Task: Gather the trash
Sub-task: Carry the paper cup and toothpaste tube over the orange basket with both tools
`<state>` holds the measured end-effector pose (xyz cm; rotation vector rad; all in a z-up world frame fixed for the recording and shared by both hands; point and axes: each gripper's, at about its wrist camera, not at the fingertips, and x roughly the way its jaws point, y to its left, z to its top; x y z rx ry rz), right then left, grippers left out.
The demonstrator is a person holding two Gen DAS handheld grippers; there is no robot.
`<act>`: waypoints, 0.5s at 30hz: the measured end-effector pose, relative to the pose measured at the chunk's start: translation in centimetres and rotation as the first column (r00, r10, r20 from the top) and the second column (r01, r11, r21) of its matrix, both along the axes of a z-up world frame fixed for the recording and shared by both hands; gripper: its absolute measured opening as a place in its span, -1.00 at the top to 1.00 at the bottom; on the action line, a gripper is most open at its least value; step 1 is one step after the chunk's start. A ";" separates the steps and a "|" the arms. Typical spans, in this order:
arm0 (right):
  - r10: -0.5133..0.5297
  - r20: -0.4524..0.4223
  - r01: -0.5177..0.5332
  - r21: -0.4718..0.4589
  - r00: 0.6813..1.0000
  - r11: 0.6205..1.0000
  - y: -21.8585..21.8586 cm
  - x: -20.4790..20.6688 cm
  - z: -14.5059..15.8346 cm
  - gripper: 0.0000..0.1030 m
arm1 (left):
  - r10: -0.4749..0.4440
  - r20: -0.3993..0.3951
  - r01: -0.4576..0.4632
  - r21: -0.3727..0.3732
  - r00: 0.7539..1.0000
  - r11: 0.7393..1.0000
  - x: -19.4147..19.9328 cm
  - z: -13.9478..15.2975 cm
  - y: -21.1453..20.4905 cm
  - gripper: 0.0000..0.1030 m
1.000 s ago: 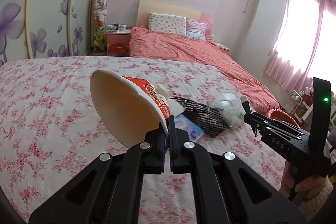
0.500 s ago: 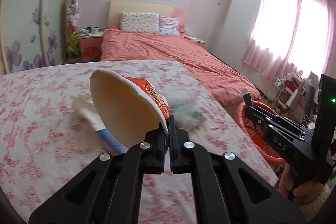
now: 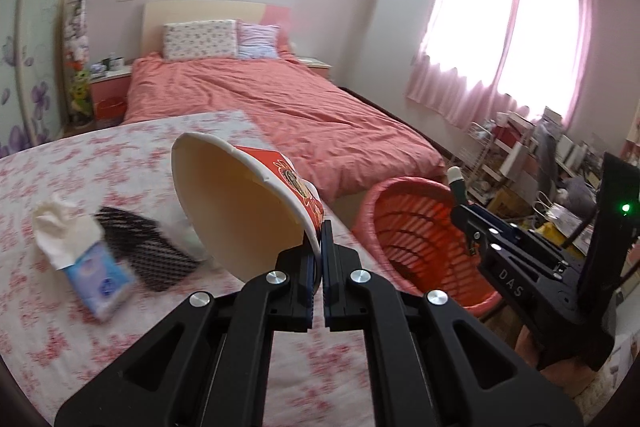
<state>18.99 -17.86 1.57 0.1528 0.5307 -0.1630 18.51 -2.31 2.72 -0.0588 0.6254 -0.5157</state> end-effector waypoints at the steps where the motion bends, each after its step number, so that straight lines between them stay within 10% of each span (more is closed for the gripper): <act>1: -0.011 0.001 0.011 0.002 1.000 1.000 -0.5 -0.1 -0.1 0.61 | -0.010 -0.001 0.010 -0.002 1.000 1.000 0.0 0.0 -0.4 0.95; 15: -0.143 -0.008 0.143 0.048 0.990 0.989 -8.0 -1.4 -2.2 0.61 | -0.175 -0.027 0.175 -0.004 0.984 0.985 0.4 -1.4 -9.0 0.95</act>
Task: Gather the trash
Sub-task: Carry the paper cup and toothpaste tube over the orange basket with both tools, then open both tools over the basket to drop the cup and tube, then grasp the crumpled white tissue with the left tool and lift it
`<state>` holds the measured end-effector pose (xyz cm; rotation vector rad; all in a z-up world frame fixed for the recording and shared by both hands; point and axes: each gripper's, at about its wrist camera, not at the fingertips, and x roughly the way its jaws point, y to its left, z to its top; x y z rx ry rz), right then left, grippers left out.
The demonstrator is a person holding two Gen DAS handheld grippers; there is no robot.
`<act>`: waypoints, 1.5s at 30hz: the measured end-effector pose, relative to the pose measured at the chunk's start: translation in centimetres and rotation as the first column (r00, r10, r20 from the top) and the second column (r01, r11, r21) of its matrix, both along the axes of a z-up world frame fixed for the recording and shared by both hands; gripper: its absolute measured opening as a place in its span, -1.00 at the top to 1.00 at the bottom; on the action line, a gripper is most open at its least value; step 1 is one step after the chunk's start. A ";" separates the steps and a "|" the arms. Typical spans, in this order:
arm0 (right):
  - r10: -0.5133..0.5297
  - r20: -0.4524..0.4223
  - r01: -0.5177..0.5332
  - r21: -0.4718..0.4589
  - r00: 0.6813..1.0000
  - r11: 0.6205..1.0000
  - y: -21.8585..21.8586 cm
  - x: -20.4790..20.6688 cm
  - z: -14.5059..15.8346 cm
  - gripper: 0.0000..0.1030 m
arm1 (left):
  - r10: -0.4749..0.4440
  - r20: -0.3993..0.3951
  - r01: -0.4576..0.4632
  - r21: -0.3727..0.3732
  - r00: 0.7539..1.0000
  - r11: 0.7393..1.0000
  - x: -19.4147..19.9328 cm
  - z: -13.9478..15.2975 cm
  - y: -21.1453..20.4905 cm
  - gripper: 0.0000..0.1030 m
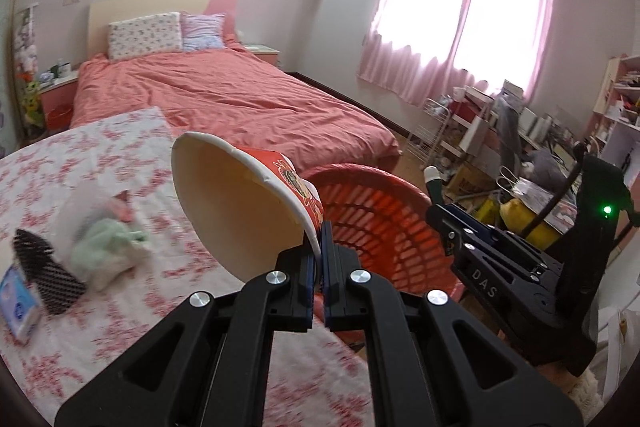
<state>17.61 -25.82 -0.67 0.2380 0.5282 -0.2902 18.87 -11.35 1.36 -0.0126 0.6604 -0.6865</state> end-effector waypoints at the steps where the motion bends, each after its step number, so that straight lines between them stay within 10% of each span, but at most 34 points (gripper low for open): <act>1: -0.006 -0.002 0.006 0.003 1.000 1.000 -0.4 0.0 -0.2 0.61 | -0.008 -0.003 0.008 0.000 1.000 1.000 0.0 0.0 -0.4 0.95; 19: -0.064 -0.021 0.065 0.055 0.998 0.996 -5.2 0.9 -2.3 0.58 | -0.103 -0.082 0.107 0.036 0.991 0.994 1.1 -2.1 -5.7 0.95; 23: -0.083 -0.015 0.084 0.059 0.996 0.995 -5.9 0.7 -2.6 0.28 | -0.091 -0.117 0.098 0.052 0.989 0.994 1.5 -2.9 -5.9 0.62; 45: 0.002 -0.028 -0.001 0.027 1.000 1.000 -0.9 0.6 -1.3 0.14 | 0.136 -0.038 -0.129 0.147 0.990 0.981 0.5 -1.7 3.3 0.30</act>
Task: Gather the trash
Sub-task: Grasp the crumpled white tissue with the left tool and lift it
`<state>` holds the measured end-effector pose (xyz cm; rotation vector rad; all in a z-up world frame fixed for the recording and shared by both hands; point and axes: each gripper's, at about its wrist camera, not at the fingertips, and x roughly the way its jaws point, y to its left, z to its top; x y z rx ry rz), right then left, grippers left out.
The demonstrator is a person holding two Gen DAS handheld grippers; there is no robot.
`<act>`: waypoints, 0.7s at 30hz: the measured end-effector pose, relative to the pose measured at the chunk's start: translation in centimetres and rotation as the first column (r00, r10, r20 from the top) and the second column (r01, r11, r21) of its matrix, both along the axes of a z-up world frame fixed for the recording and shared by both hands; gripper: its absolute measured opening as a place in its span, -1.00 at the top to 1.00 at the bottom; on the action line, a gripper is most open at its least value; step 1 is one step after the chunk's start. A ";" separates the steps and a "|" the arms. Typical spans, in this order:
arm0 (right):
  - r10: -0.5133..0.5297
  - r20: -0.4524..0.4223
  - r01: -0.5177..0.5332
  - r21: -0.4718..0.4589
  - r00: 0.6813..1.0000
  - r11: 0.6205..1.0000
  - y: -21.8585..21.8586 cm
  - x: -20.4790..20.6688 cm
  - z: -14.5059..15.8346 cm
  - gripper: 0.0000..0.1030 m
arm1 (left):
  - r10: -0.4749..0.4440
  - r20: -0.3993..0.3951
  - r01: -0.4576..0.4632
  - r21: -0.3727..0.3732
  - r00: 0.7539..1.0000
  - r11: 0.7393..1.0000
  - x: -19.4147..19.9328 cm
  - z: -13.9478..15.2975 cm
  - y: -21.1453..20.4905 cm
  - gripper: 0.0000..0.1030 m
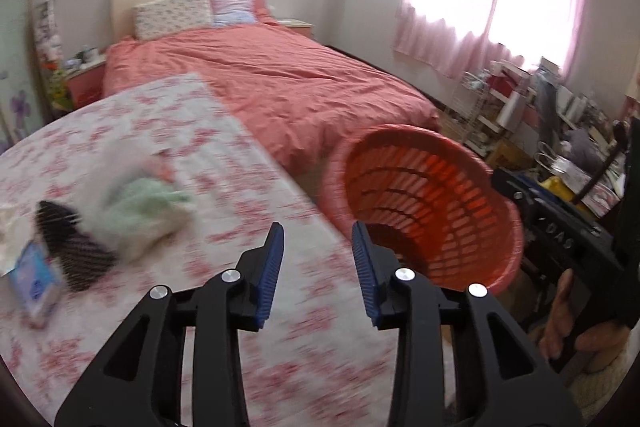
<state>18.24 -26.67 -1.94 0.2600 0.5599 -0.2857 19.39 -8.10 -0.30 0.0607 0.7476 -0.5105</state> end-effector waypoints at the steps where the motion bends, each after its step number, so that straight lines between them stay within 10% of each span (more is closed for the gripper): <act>1: 0.011 0.000 -0.011 -0.001 1.000 1.000 0.6 0.1 0.2 0.14 | 0.021 0.002 -0.021 0.006 1.000 1.000 0.0 0.0 0.8 0.30; 11: 0.174 0.000 -0.174 -0.027 0.985 0.984 8.3 1.7 1.8 0.01 | 0.234 -0.001 -0.234 0.023 0.972 0.972 -0.2 -0.4 10.6 0.29; 21: 0.334 -0.038 -0.335 -0.043 0.942 0.941 16.0 3.0 1.3 -0.10 | 0.460 0.003 -0.460 0.007 0.888 0.888 1.0 -0.2 19.7 0.23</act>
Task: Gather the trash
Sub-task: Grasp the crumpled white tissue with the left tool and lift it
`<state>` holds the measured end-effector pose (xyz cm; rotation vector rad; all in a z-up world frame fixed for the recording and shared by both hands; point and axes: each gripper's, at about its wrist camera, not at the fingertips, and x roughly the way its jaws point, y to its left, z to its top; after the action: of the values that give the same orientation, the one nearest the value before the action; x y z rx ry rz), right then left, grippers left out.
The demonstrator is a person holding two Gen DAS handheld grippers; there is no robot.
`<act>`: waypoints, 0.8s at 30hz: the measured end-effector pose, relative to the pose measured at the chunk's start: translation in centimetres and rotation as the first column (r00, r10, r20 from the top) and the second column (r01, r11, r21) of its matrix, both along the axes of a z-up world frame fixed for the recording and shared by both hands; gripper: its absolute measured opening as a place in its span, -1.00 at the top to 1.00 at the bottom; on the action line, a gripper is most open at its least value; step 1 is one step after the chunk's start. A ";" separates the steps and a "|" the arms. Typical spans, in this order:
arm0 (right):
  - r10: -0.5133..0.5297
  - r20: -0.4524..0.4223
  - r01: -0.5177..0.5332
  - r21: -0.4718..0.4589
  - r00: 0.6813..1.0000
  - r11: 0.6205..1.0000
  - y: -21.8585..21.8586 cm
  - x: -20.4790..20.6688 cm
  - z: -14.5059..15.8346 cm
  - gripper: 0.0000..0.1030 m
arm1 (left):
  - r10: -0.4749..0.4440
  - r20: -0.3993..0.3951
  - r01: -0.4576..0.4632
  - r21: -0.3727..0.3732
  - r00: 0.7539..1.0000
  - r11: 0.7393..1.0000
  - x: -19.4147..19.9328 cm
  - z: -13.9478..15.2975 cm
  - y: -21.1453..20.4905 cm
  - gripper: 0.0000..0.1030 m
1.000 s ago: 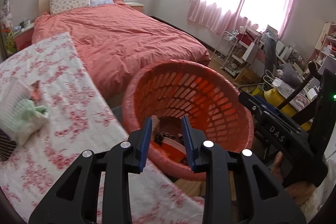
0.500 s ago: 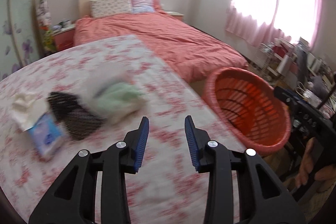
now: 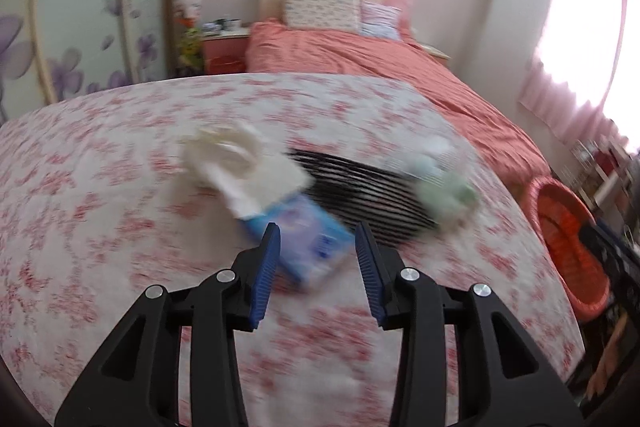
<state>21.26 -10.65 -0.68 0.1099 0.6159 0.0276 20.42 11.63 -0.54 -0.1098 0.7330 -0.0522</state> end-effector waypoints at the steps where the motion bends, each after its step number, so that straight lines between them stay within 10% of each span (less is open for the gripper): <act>1: 0.008 -0.004 -0.008 -0.001 1.000 1.000 0.4 0.1 -0.1 -0.10 | 0.027 0.001 -0.027 -0.009 1.000 1.000 0.4 0.0 0.9 0.23; 20: 0.061 -0.067 -0.063 -0.030 0.996 0.998 3.0 1.3 -2.0 -0.10 | 0.088 -0.083 -0.095 -0.087 0.993 0.992 6.6 -1.5 3.7 -0.04; 24: 0.061 -0.071 -0.063 -0.029 0.996 0.998 2.9 1.3 -2.1 -0.10 | 0.081 -0.094 -0.090 -0.091 0.992 0.992 6.8 -2.0 4.1 0.40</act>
<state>22.60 -7.73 -2.80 0.0615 0.6889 0.0745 27.26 15.75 -2.53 -0.2355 0.8149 -0.0001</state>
